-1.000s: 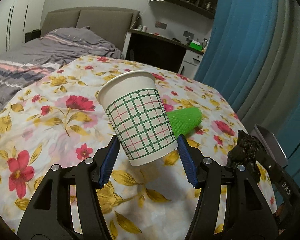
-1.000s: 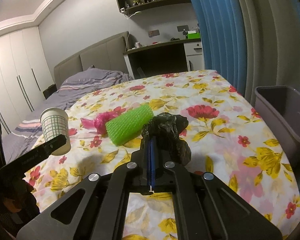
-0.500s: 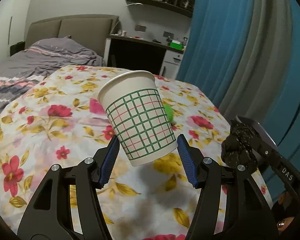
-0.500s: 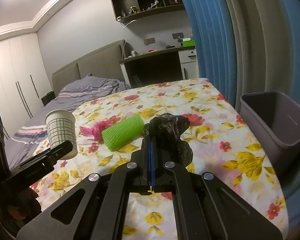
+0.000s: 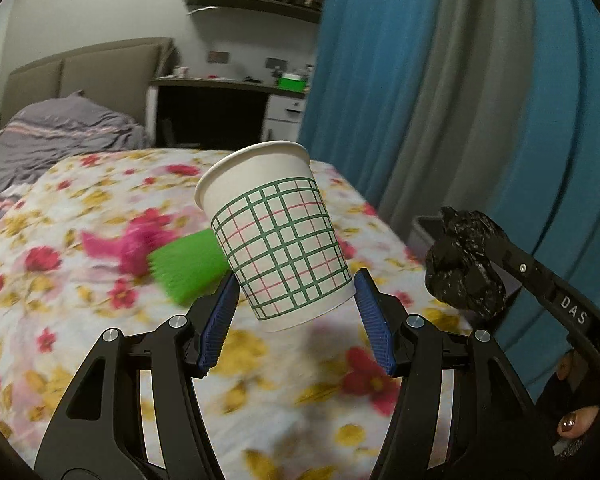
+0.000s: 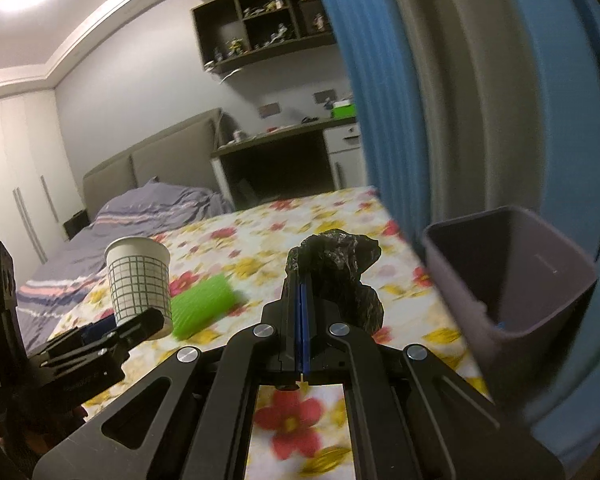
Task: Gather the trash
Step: 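Carry the grid cup and black bag over the grey bin and lower them, then open both tools inside the bin to release the cup and bag, then move both open tools back toward the green net and pink bag, then grasp the green foam net with the right tool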
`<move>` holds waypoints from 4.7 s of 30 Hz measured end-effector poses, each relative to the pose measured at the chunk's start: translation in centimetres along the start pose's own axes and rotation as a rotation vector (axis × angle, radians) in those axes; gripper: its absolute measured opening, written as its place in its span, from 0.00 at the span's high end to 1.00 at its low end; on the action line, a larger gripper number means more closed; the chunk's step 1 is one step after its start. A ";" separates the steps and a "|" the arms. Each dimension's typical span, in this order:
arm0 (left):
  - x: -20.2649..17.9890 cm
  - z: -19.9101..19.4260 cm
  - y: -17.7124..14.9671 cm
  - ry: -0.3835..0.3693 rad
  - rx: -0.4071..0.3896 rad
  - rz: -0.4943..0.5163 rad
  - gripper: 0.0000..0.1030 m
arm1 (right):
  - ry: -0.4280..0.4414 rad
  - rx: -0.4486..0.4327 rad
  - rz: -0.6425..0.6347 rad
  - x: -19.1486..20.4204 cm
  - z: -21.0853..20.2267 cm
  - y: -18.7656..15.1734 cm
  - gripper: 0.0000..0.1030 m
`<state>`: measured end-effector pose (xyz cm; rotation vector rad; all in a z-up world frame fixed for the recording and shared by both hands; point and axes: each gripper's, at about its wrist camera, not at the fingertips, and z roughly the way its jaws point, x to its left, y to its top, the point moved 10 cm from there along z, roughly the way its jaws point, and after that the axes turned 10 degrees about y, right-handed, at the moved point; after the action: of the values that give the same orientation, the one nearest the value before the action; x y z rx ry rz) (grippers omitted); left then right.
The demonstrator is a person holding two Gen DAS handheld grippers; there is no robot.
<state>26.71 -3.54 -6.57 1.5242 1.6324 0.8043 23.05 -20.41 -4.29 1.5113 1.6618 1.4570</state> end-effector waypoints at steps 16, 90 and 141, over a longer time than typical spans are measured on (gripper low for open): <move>-19.5 4.6 2.5 -0.337 -0.003 0.154 0.43 | -0.240 -0.077 0.098 -16.1 -3.9 4.5 0.99; 5.3 1.7 -2.7 0.189 0.065 -0.045 0.06 | -0.170 0.012 0.031 -4.6 -1.3 -2.1 0.06; 22.5 2.4 -1.7 0.287 0.054 -0.200 0.06 | -0.066 0.423 -0.149 11.5 21.0 -10.8 0.90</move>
<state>27.58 18.59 -11.61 1.3003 1.9945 0.9049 33.21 -0.10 -17.41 1.5817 2.0849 1.0081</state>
